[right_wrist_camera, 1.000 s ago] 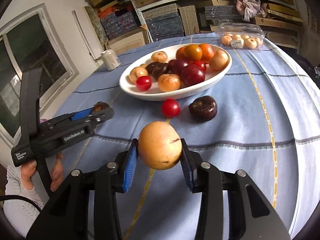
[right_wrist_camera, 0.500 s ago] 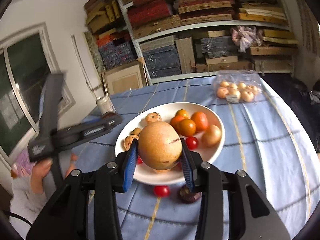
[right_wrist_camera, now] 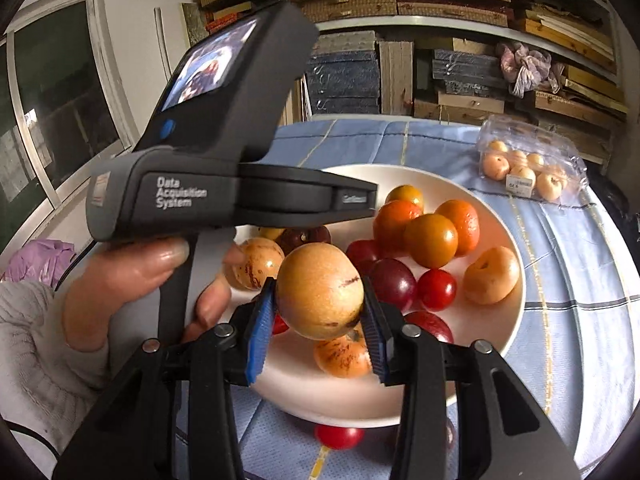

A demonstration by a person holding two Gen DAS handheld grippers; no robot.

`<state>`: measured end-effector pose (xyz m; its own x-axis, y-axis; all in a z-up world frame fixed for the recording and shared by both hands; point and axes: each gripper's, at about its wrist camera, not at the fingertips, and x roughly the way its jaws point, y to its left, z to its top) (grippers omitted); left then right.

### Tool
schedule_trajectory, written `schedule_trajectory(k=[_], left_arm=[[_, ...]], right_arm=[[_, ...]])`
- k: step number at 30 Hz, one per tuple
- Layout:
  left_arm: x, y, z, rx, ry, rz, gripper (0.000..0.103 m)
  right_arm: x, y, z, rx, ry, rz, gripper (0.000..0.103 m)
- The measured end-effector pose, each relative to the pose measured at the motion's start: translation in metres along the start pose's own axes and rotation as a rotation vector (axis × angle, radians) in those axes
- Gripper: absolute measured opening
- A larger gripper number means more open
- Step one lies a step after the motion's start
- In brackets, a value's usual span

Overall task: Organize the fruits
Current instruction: 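Carry both fruits onto the white plate and open both grippers, then withdraw both open grippers from the plate toward the last fruits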

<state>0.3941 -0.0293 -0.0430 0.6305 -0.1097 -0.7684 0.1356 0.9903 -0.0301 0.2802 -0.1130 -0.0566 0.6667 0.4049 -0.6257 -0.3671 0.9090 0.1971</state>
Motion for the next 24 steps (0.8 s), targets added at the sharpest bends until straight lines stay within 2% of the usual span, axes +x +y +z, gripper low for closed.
schedule_trajectory(k=[2, 3, 4, 5, 11, 14, 18, 21, 24], left_arm=[[0.001, -0.001, 0.0, 0.005, -0.007, 0.011, 0.048], [-0.001, 0.0, 0.0, 0.003, -0.01, 0.007, 0.049], [-0.003, 0.001, 0.001, -0.005, -0.013, 0.003, 0.052], [-0.006, 0.003, 0.001, -0.014, -0.016, -0.002, 0.057], [-0.051, 0.017, 0.0, -0.022, -0.083, 0.021, 0.058], [-0.087, 0.026, -0.011, -0.035, -0.145, 0.029, 0.058], [-0.135, 0.031, -0.052, -0.043, -0.224, 0.097, 0.063], [-0.154, 0.029, -0.085, -0.058, -0.241, 0.144, 0.068], [-0.164, 0.027, -0.118, -0.079, -0.229, 0.157, 0.07]], right_arm=[[-0.002, -0.001, -0.002, 0.002, -0.029, 0.003, 0.043], [-0.003, -0.002, -0.002, 0.005, -0.036, 0.004, 0.053], [-0.005, -0.004, -0.002, 0.009, -0.041, 0.006, 0.069], [-0.009, -0.007, -0.001, 0.017, -0.054, 0.012, 0.071], [-0.042, -0.011, 0.003, 0.018, -0.136, 0.028, 0.071], [-0.064, -0.014, 0.003, 0.03, -0.187, 0.046, 0.072], [-0.096, -0.019, -0.006, 0.048, -0.255, 0.024, 0.077], [-0.112, -0.025, -0.024, 0.078, -0.278, 0.01, 0.078], [-0.124, -0.029, -0.051, 0.113, -0.277, -0.019, 0.081]])
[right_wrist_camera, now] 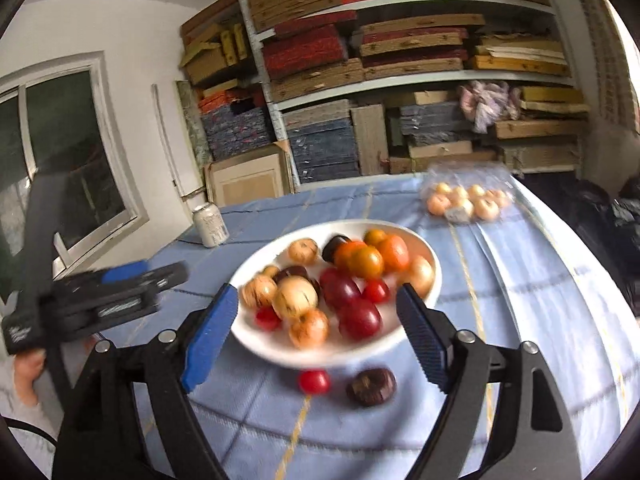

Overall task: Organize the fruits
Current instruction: 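Withdraw both open grippers from the plate toward the last fruits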

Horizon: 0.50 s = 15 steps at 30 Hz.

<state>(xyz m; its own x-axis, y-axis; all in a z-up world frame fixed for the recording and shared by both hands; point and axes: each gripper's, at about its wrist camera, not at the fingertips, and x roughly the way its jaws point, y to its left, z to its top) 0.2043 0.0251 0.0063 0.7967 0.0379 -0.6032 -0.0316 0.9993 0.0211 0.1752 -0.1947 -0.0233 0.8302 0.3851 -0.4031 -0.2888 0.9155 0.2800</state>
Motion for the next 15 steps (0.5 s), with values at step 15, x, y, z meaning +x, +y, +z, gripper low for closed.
schedule_trajectory(k=[15], left_arm=[[-0.014, 0.002, -0.053, -0.003, 0.008, 0.032, 0.081]], right_arm=[[-0.015, -0.014, -0.042, 0.014, 0.046, -0.132, 0.092]])
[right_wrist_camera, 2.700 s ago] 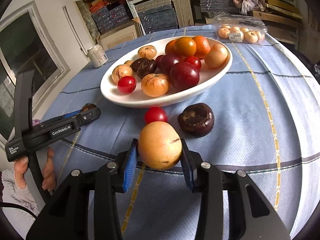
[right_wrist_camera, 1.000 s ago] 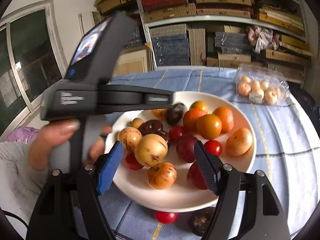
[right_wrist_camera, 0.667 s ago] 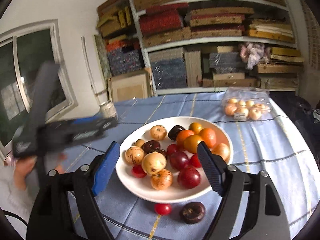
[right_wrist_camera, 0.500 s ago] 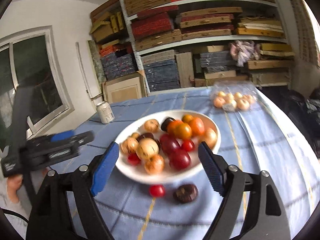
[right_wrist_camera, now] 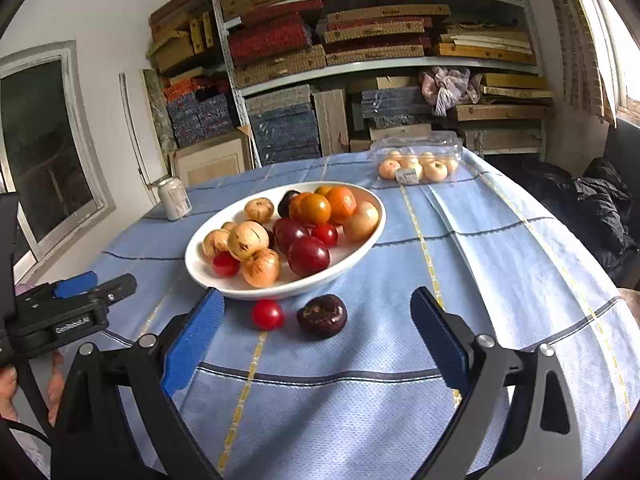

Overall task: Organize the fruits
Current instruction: 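Withdraw both open grippers from the plate toward the last fruits, then grasp the red tomato with the left gripper while the right gripper grasps the dark red plum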

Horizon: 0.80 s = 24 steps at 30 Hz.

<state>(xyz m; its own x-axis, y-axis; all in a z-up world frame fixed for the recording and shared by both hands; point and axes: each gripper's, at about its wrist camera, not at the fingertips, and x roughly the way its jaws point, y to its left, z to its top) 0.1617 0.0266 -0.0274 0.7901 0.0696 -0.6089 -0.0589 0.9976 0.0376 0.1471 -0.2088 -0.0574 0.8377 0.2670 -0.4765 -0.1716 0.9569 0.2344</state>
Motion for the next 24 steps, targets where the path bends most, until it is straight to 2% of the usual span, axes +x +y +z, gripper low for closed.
schedule_trajectory(k=[5, 10, 12, 14, 17, 19, 21, 24], left_arm=[[0.005, -0.002, -0.001, 0.013, 0.018, -0.015, 0.081], [0.012, -0.008, -0.005, 0.039, 0.042, -0.044, 0.081], [0.015, -0.012, -0.006, 0.039, 0.07, -0.108, 0.081], [0.017, -0.02, -0.009, 0.047, 0.092, -0.21, 0.081], [0.022, -0.041, -0.01, 0.107, 0.106, -0.28, 0.081], [0.03, -0.054, -0.01, 0.134, 0.109, -0.259, 0.081], [0.043, -0.061, -0.008, 0.134, 0.132, -0.253, 0.08], [0.057, -0.065, -0.008, 0.12, 0.163, -0.261, 0.079]], right_arm=[[0.009, 0.001, -0.002, -0.013, 0.029, -0.008, 0.092], [0.026, 0.007, -0.004, -0.043, 0.11, 0.004, 0.092], [0.031, 0.006, -0.004, -0.044, 0.138, -0.011, 0.092], [0.034, 0.003, -0.005, -0.052, 0.156, -0.034, 0.092], [0.041, 0.003, -0.004, -0.067, 0.187, -0.037, 0.083], [0.052, 0.007, -0.002, -0.102, 0.211, -0.053, 0.07], [0.065, 0.004, 0.0, -0.108, 0.25, -0.068, 0.064], [0.084, -0.005, 0.003, -0.074, 0.309, -0.028, 0.061]])
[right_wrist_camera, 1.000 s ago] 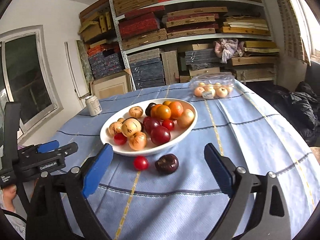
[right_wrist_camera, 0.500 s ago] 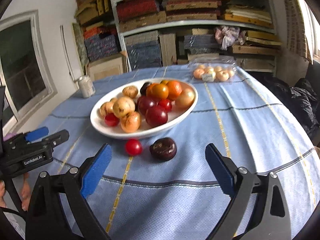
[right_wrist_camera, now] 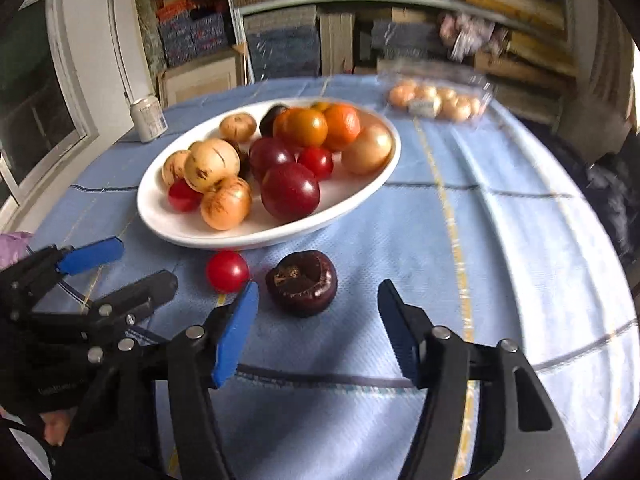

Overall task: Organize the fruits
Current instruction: 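Grasp the red tomato with the left gripper while the right gripper grasps the dark red plum, then carry both fruits onto the white plate and open both grippers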

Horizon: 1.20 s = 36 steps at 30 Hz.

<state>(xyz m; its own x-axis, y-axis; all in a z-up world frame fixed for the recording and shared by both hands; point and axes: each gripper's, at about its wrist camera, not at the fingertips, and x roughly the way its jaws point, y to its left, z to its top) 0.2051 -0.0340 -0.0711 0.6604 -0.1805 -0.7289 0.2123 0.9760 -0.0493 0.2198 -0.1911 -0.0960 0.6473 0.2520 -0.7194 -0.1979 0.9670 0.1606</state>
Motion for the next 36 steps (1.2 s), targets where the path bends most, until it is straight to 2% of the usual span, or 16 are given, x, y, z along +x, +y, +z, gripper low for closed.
schedule_trajectory(k=[3, 5, 9, 12, 15, 17, 18, 20, 21, 22, 23, 27, 29, 32, 35, 36], left_arm=[[0.009, -0.003, 0.002, 0.01, 0.009, 0.011, 0.076], [0.011, -0.002, 0.007, 0.0, 0.012, -0.014, 0.076], [0.02, -0.019, 0.01, 0.05, 0.029, -0.038, 0.076], [0.022, -0.037, 0.01, 0.106, 0.027, -0.027, 0.077], [0.04, -0.041, 0.014, 0.078, 0.08, -0.041, 0.076], [0.043, -0.04, 0.015, 0.045, 0.084, -0.017, 0.068], [0.042, -0.04, 0.015, 0.038, 0.079, 0.014, 0.058], [0.041, -0.042, 0.013, 0.051, 0.076, 0.05, 0.048], [0.039, -0.042, 0.012, 0.058, 0.076, 0.024, 0.026], [0.035, -0.044, 0.01, 0.072, 0.083, -0.021, 0.025], [0.031, -0.045, 0.009, 0.074, 0.077, -0.005, 0.025], [0.0, -0.032, 0.014, 0.055, 0.031, -0.041, 0.025], [-0.015, -0.02, 0.027, 0.057, -0.022, 0.005, 0.025], [-0.026, 0.003, 0.057, 0.019, -0.059, 0.019, 0.025], [-0.018, 0.025, 0.083, -0.025, -0.074, 0.053, 0.025], [-0.012, 0.03, 0.088, -0.034, -0.059, 0.043, 0.025]], right_arm=[[0.009, 0.0, 0.006, -0.015, 0.02, 0.021, 0.049], [0.009, -0.004, 0.008, -0.016, 0.024, 0.061, 0.039], [-0.004, -0.014, 0.003, -0.031, 0.027, 0.022, 0.039], [-0.019, -0.031, -0.002, 0.026, 0.0, 0.016, 0.039], [-0.026, -0.036, -0.002, 0.054, -0.026, 0.018, 0.039], [-0.027, -0.037, -0.001, 0.059, -0.031, 0.022, 0.039], [-0.028, -0.038, -0.001, 0.062, -0.032, 0.025, 0.039], [-0.03, -0.04, 0.001, 0.076, -0.037, 0.029, 0.039], [-0.031, -0.041, 0.001, 0.085, -0.041, 0.037, 0.039], [-0.033, -0.041, 0.002, 0.092, -0.048, 0.042, 0.039], [-0.035, -0.041, 0.002, 0.097, -0.058, 0.047, 0.039], [-0.051, -0.031, 0.009, 0.08, -0.124, 0.079, 0.039], [-0.057, -0.02, 0.023, 0.055, -0.15, 0.099, 0.039], [-0.063, -0.009, 0.044, 0.011, -0.175, 0.097, 0.039], [-0.051, 0.004, 0.071, -0.024, -0.182, 0.084, 0.039], [-0.044, 0.006, 0.076, -0.024, -0.171, 0.091, 0.039]])
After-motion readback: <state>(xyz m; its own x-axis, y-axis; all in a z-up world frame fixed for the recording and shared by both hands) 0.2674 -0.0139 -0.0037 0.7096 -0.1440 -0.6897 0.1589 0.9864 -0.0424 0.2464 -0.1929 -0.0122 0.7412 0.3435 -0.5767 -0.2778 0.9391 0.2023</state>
